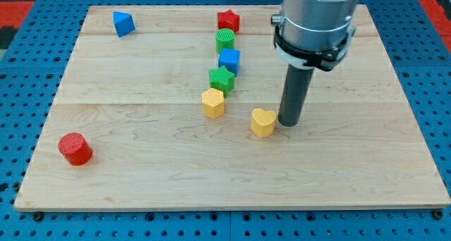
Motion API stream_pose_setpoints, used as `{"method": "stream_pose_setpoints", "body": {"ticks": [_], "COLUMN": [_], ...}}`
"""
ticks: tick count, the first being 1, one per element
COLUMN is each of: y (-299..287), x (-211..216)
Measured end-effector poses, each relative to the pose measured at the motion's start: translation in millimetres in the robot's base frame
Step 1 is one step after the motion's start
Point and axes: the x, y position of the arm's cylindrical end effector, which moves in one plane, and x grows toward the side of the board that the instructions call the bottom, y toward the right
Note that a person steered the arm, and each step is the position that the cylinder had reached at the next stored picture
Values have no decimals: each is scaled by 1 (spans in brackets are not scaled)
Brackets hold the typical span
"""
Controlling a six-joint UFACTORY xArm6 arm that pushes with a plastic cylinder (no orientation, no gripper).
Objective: Push the red star slightly left
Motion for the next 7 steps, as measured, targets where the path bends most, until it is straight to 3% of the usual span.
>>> {"method": "stream_pose_setpoints", "body": {"ticks": [2, 3, 4, 6, 7], "y": [-77, -79, -33, -159, -173], "x": [4, 4, 32, 137, 139]}}
